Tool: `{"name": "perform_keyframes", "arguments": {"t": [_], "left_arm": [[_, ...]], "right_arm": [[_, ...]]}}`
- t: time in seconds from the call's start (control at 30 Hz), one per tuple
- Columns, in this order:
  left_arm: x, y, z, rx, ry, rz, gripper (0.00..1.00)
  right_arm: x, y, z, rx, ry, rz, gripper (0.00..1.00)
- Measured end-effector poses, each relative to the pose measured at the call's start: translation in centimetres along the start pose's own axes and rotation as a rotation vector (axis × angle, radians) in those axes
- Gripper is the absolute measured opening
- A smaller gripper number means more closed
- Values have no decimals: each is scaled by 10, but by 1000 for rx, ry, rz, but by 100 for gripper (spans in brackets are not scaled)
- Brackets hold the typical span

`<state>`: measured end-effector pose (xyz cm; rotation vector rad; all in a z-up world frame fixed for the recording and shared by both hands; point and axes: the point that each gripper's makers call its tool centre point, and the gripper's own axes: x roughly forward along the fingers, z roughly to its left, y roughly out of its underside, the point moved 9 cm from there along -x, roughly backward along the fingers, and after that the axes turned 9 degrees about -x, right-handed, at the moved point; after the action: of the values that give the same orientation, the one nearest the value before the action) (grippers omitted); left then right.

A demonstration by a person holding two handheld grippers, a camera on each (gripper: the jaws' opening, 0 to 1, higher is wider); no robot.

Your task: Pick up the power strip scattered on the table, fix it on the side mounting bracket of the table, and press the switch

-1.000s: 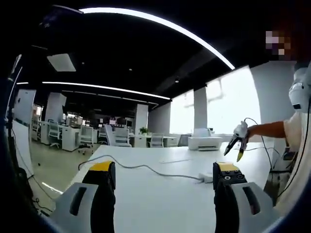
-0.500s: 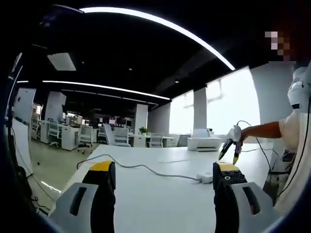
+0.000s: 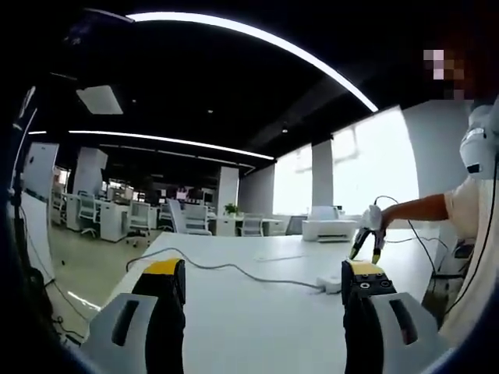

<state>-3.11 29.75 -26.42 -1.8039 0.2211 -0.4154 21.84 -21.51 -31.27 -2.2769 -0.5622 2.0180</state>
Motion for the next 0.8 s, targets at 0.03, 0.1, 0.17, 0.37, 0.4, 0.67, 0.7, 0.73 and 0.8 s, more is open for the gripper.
{"name": "perform_keyframes", "arguments": {"t": [0.03,0.1,0.17,0.37,0.4,0.67,0.7,0.73,0.8], "left_arm": [[0,0,0,-1,-1,-1,86],[0,0,0,-2,0,1,86],[1,1,0,-2,1,2,86],[1,1,0,-4,2,4,86],[1,1,1,-5,1,3,86],[0,4,3,-15,-3,-2,86],[-1,5,4,-18,-5,-3,86],[-1,6,5,-23,-7,-3,86],[-1,8,6,-32,-10,0,86]], "right_arm": [[1,0,-1,0,-7,4,53],[4,1,-1,1,-22,6,53],[7,2,-2,6,-30,16,53],[9,2,-1,7,-49,25,51],[10,2,-1,6,-55,27,50],[12,1,0,7,-66,41,49],[12,1,0,8,-66,43,49],[12,1,0,9,-66,44,49],[13,1,1,11,-67,45,49]]}}
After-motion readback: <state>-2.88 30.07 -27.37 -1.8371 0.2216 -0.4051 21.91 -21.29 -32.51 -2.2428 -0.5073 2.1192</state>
